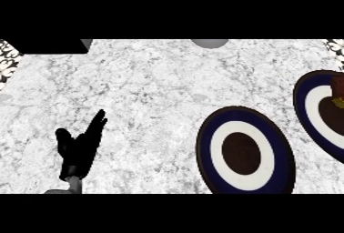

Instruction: Pick the sweet potato from the plate and place it in the plate

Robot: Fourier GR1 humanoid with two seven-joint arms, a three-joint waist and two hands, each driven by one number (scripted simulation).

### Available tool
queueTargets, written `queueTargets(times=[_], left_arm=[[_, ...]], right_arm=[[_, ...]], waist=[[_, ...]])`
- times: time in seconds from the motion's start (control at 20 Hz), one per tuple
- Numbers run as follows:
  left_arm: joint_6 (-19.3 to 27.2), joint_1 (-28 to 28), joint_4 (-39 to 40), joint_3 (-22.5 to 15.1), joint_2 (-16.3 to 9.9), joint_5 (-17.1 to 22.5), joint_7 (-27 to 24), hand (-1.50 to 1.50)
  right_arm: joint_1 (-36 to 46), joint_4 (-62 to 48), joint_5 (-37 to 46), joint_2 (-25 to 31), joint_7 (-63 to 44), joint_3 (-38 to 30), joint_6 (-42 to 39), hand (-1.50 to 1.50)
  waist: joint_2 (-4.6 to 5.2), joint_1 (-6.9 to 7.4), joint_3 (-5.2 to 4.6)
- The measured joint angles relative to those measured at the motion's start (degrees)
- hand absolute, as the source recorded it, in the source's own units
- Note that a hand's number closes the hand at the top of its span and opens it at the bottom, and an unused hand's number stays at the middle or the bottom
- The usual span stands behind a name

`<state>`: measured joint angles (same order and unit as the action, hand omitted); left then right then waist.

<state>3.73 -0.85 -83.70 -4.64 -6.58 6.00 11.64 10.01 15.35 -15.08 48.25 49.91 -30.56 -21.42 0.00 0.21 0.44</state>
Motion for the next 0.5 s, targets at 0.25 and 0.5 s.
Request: queueTargets(times=[0.25, 0.5], left_arm=[[-0.7, -0.4, -0.5, 0.5, -0.3, 0.4, 0.2, 0.00], [-0.4, -0.3, -0.4, 0.6, 0.1, 0.0, 0.3, 0.00]], right_arm=[[-3.5, 1.1, 1.8, -0.5, 2.1, 1.4, 1.2, -1.50], [-6.9, 1.8, 2.6, -1.5, 3.9, 2.0, 2.1, -1.50]], waist=[[-0.15, 0.01, 0.01], [-0.18, -0.21, -0.05]])
